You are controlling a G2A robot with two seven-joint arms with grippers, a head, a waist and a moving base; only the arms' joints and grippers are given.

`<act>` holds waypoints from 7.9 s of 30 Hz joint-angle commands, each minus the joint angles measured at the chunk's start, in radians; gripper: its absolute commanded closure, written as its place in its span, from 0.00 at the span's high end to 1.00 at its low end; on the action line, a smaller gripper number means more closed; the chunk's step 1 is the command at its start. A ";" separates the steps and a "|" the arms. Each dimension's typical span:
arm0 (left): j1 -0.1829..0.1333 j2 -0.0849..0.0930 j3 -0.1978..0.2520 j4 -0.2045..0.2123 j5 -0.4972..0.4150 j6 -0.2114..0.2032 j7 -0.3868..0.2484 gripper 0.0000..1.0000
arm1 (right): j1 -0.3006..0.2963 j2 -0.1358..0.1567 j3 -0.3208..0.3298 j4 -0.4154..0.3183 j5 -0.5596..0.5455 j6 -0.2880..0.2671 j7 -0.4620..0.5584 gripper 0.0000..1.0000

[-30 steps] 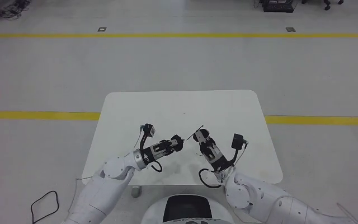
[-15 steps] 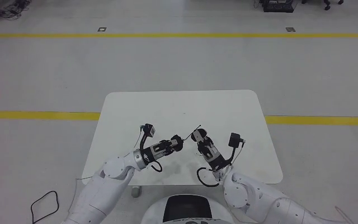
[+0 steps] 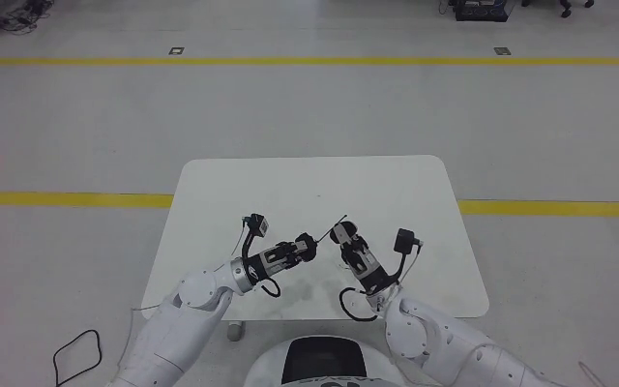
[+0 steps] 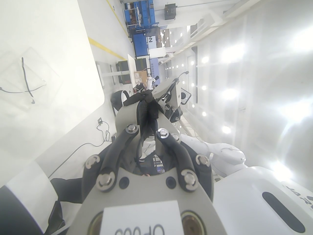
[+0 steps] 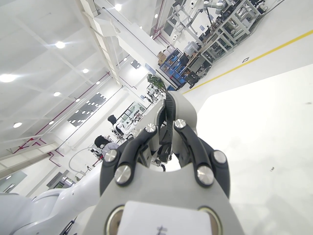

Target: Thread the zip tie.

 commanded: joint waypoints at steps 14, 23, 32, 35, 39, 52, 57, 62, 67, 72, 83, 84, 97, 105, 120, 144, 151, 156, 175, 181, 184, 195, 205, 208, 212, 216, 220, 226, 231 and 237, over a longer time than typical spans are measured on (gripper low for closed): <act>0.000 0.000 0.000 0.000 0.000 0.000 0.000 0.00 | -0.050 -0.018 0.057 -0.018 -0.046 0.000 0.023 0.00; 0.000 0.000 0.000 0.000 0.000 0.000 0.000 0.00 | -0.071 -0.026 0.087 -0.016 -0.043 0.000 0.051 0.00; 0.000 0.000 0.000 0.000 0.000 0.000 0.000 0.00 | -0.083 -0.036 0.106 -0.018 -0.052 0.000 0.063 0.00; 0.000 0.000 0.000 0.000 0.000 0.000 0.000 0.00 | -0.091 -0.037 0.113 -0.023 -0.057 0.000 0.061 0.00; 0.000 0.000 0.000 0.000 0.000 0.000 0.000 0.00 | -0.100 -0.037 0.121 -0.032 -0.062 0.000 0.072 0.00; 0.000 0.000 0.000 0.000 0.000 0.000 0.000 0.00 | -0.106 -0.046 0.136 -0.022 -0.056 0.000 0.097 0.00; 0.000 0.000 0.000 0.000 0.000 0.000 0.000 0.00 | -0.109 -0.049 0.141 -0.017 -0.057 0.000 0.103 0.00; 0.000 0.000 0.000 0.000 0.000 0.000 0.000 0.00 | -0.113 -0.052 0.149 -0.008 -0.061 0.000 0.112 0.00; 0.000 0.000 0.000 0.000 0.000 0.000 0.000 0.00 | -0.119 -0.056 0.158 -0.015 -0.066 0.000 0.114 0.00; 0.000 0.000 0.000 0.000 0.000 0.000 0.000 0.00 | -0.130 -0.055 0.168 -0.031 -0.085 0.000 0.108 0.00; 0.000 0.000 0.000 0.000 0.000 0.000 0.000 0.00 | -0.141 -0.053 0.179 -0.043 -0.092 0.000 0.119 0.00; 0.000 0.000 0.000 0.000 0.000 0.000 0.000 0.00 | -0.140 -0.054 0.179 -0.043 -0.091 0.000 0.121 0.00; 0.000 0.000 0.000 0.000 0.000 0.000 0.000 0.00 | -0.127 -0.064 0.175 -0.023 -0.081 0.000 0.133 0.00; 0.000 0.000 0.000 0.000 0.000 0.000 0.000 0.00 | -0.127 -0.068 0.176 -0.019 -0.083 0.000 0.133 0.00; 0.000 0.000 0.000 0.000 0.000 0.000 0.000 0.00 | -0.137 -0.073 0.194 -0.004 -0.091 0.000 0.152 0.00; 0.000 0.000 0.000 0.000 0.000 0.000 0.000 0.00 | -0.177 -0.082 0.257 0.005 -0.137 0.000 0.189 0.00; 0.000 0.000 0.000 0.000 0.000 0.000 0.000 0.00 | -0.184 -0.087 0.262 -0.008 -0.155 0.000 0.204 0.00; 0.000 0.000 0.000 0.000 0.000 0.000 0.000 0.00 | -0.184 -0.093 0.263 -0.004 -0.168 0.000 0.210 0.00; 0.000 0.000 0.000 0.000 0.000 0.000 0.000 0.00 | -0.213 -0.112 0.306 0.008 -0.186 0.000 0.218 0.00; 0.000 0.000 0.000 0.000 0.000 0.000 0.000 0.00 | -0.222 -0.121 0.316 -0.007 -0.188 0.011 0.238 0.00; 0.000 0.000 0.000 0.000 0.000 0.000 0.000 0.00 | -0.226 -0.126 0.321 -0.015 -0.188 0.017 0.249 0.00; 0.000 0.000 0.000 0.000 0.000 0.000 0.000 0.00 | -0.243 -0.138 0.335 -0.036 -0.193 0.036 0.277 0.00; 0.000 0.000 0.001 0.000 0.001 0.002 0.004 0.00 | -0.243 -0.138 0.335 -0.036 -0.192 0.038 0.279 0.00; 0.000 0.000 0.011 -0.005 0.010 0.006 0.028 0.00 | -0.249 -0.143 0.345 -0.043 -0.174 0.060 0.284 0.00; 0.000 0.002 0.014 -0.008 0.019 0.000 0.040 0.00 | -0.259 -0.148 0.358 -0.049 -0.161 0.078 0.282 0.00; 0.001 0.005 0.015 -0.014 0.025 0.000 0.048 0.00 | -0.269 -0.152 0.369 -0.057 -0.158 0.098 0.288 0.00; 0.003 0.006 0.017 -0.020 0.035 0.000 0.054 0.00 | -0.277 -0.156 0.377 -0.064 -0.159 0.112 0.306 0.00; 0.008 0.010 0.018 -0.036 0.074 0.000 0.071 0.00 | -0.284 -0.162 0.385 -0.070 -0.166 0.113 0.331 0.00; 0.014 0.011 0.016 -0.046 0.079 0.000 0.082 0.00 | -0.289 -0.168 0.392 -0.073 -0.175 0.113 0.342 0.00; 0.020 0.012 0.013 -0.056 0.081 0.000 0.087 0.00 | -0.301 -0.173 0.405 -0.077 -0.186 0.137 0.339 0.00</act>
